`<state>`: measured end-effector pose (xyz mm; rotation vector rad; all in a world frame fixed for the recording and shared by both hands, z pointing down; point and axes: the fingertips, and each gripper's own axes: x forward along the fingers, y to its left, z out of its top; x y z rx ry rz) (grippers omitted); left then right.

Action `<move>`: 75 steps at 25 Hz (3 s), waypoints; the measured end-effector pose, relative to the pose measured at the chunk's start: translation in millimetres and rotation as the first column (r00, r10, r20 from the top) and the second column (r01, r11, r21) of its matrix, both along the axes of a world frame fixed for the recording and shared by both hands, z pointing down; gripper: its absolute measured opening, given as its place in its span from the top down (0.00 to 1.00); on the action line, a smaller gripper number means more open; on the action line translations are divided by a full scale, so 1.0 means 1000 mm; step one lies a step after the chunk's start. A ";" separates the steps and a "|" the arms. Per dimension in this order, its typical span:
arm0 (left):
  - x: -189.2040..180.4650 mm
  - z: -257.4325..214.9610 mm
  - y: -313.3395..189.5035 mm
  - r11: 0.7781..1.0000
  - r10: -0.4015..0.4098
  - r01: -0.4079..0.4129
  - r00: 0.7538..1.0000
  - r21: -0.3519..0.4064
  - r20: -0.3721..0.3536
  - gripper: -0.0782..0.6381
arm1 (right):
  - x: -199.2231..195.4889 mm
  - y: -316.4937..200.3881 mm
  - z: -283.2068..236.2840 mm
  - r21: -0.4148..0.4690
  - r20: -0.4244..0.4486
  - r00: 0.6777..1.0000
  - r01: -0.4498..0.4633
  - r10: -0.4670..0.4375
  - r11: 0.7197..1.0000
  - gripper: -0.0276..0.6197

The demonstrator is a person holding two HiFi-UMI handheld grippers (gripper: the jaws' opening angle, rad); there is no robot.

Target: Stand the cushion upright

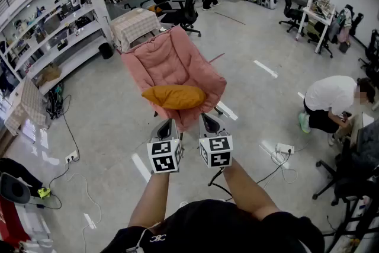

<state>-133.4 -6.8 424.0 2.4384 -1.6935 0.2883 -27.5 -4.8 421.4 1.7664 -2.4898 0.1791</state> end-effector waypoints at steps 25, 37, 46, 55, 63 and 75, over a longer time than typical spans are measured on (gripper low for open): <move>0.101 0.016 -0.006 0.999 -0.035 0.035 0.999 -0.030 -0.018 0.89 | 0.097 -0.005 0.016 -0.002 0.007 0.998 0.069 -0.069 0.998 0.96; 0.107 0.032 -0.013 0.996 -0.066 0.065 0.998 -0.064 -0.011 0.89 | 0.103 -0.016 0.037 -0.038 -0.002 0.992 0.125 -0.125 0.991 0.96; 0.099 0.049 -0.074 0.994 -0.066 0.061 0.996 -0.088 -0.058 0.89 | 0.098 -0.075 0.047 -0.037 -0.044 0.991 0.126 -0.128 0.991 0.96; 0.088 0.054 -0.182 0.995 -0.048 0.041 0.996 -0.087 -0.077 0.89 | 0.081 -0.178 0.053 -0.043 -0.083 0.987 0.138 -0.141 0.990 0.96; 0.056 0.048 -0.281 0.993 -0.054 0.046 0.995 -0.105 -0.079 0.89 | 0.040 -0.274 0.047 -0.065 -0.112 0.974 0.190 -0.197 0.980 0.96; -0.004 0.074 -0.384 0.986 -0.087 0.070 0.991 -0.152 -0.106 0.89 | -0.017 -0.383 0.070 -0.127 -0.122 0.961 0.234 -0.249 0.964 0.96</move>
